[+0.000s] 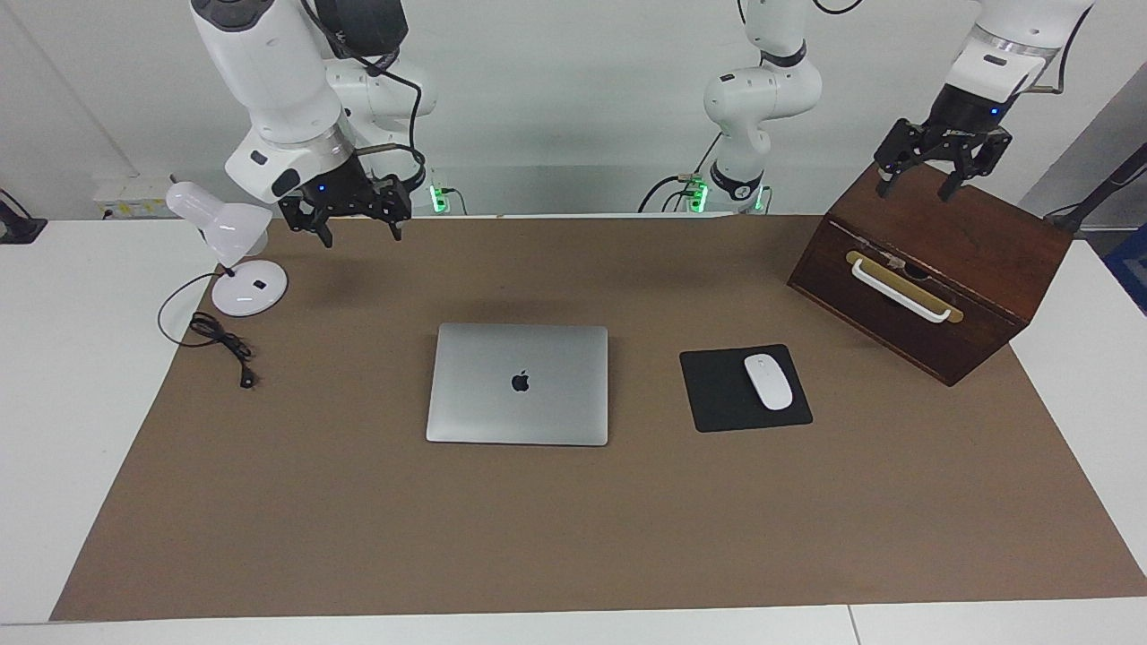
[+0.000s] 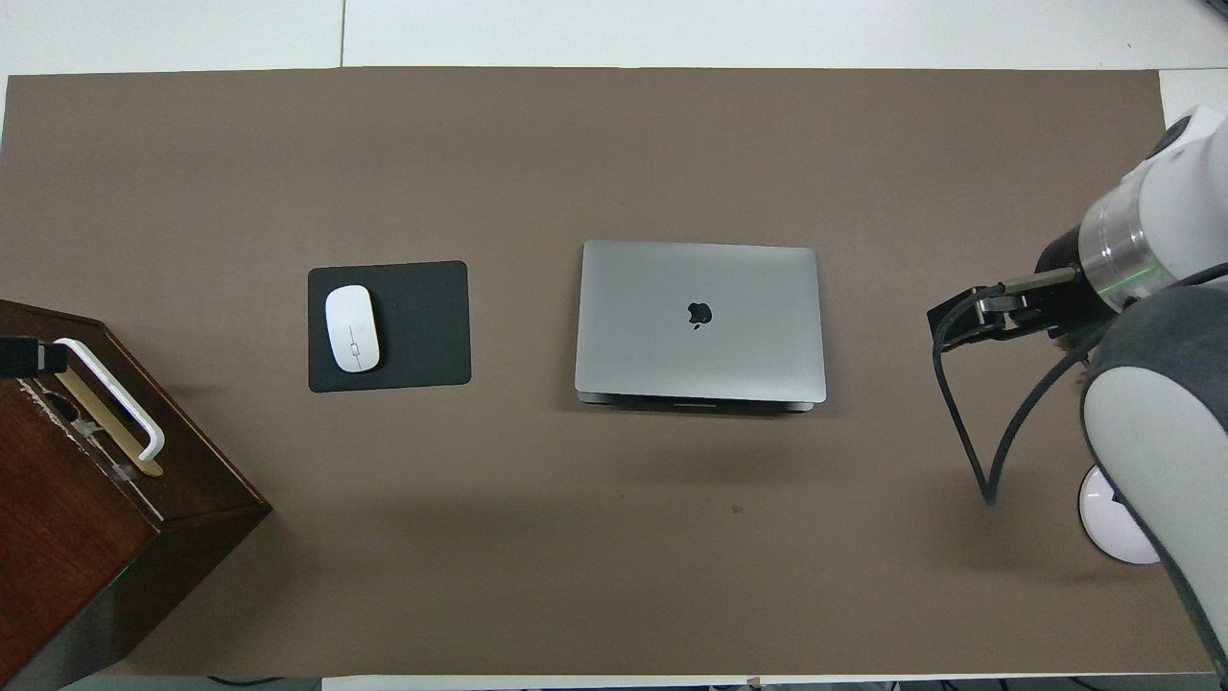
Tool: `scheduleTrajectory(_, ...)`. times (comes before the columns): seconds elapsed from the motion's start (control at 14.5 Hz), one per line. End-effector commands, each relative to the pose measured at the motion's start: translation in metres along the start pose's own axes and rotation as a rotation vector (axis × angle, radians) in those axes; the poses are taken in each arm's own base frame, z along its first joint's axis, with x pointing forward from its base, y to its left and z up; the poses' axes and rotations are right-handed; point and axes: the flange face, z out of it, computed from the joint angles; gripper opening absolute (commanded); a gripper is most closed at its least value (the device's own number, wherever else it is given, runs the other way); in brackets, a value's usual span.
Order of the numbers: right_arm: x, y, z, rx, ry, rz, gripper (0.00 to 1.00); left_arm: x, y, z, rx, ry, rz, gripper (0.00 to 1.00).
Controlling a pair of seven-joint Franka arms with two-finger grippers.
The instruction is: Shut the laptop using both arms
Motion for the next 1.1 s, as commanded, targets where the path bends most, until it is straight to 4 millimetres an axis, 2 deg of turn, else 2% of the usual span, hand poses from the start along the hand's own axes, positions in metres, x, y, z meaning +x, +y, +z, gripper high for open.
scheduleTrajectory(0.0,0.002,0.011,-0.012,-0.021,0.011,-0.008,1.00,0.022,-0.008,0.007,0.010,-0.052,-0.018,1.00)
scheduleTrajectory(0.21,0.015,0.018,-0.014,-0.013,0.020,-0.002,1.00,0.025,-0.028,0.013,0.061,-0.047,-0.041,1.00)
scheduleTrajectory(0.48,0.018,0.024,-0.015,0.003,0.023,0.010,1.00,0.024,-0.025,0.011,0.060,-0.055,-0.036,1.00)
scheduleTrajectory(0.83,0.009,0.026,-0.016,0.000,0.004,0.018,1.00,0.025,-0.024,0.010,0.062,-0.051,-0.034,1.00)
scheduleTrajectory(1.03,0.000,0.036,-0.011,0.000,-0.023,0.033,1.00,0.028,-0.018,0.011,0.097,-0.049,0.013,1.00)
